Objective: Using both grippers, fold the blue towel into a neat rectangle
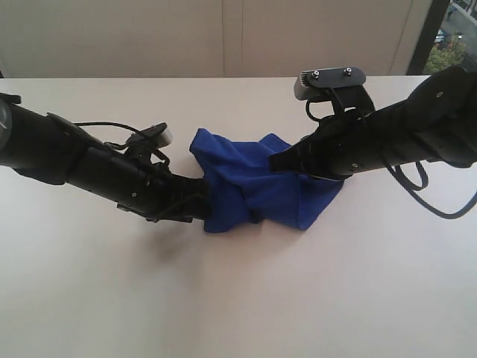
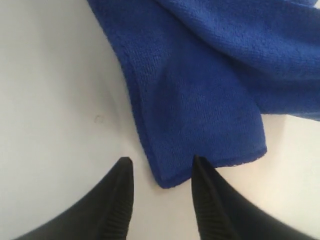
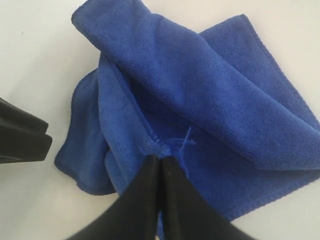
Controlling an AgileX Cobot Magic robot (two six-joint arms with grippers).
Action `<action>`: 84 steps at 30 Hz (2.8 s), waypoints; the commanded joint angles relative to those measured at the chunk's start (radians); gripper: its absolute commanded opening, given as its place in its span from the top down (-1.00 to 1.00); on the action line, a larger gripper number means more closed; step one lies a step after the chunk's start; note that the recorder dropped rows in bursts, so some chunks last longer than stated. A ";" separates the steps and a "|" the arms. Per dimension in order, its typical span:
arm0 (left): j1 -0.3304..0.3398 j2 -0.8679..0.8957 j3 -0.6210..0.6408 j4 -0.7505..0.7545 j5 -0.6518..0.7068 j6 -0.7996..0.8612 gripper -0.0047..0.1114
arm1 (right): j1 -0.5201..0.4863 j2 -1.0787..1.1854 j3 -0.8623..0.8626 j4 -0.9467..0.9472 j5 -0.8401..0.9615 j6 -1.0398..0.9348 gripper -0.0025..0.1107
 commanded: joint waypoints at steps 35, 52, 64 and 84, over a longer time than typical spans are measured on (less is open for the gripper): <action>-0.051 -0.085 -0.011 0.188 -0.147 -0.017 0.92 | -0.002 -0.008 0.001 0.002 -0.012 -0.002 0.96; -0.194 -0.090 0.000 0.375 -0.241 -0.088 0.41 | -0.002 -0.008 0.001 0.002 -0.012 -0.002 0.96; -0.194 -0.009 0.000 0.363 -0.273 -0.095 0.41 | -0.002 -0.008 0.001 0.002 -0.012 -0.002 0.96; -0.194 -0.009 -0.010 0.286 -0.290 -0.095 0.41 | -0.002 -0.008 0.001 0.002 -0.012 -0.002 0.96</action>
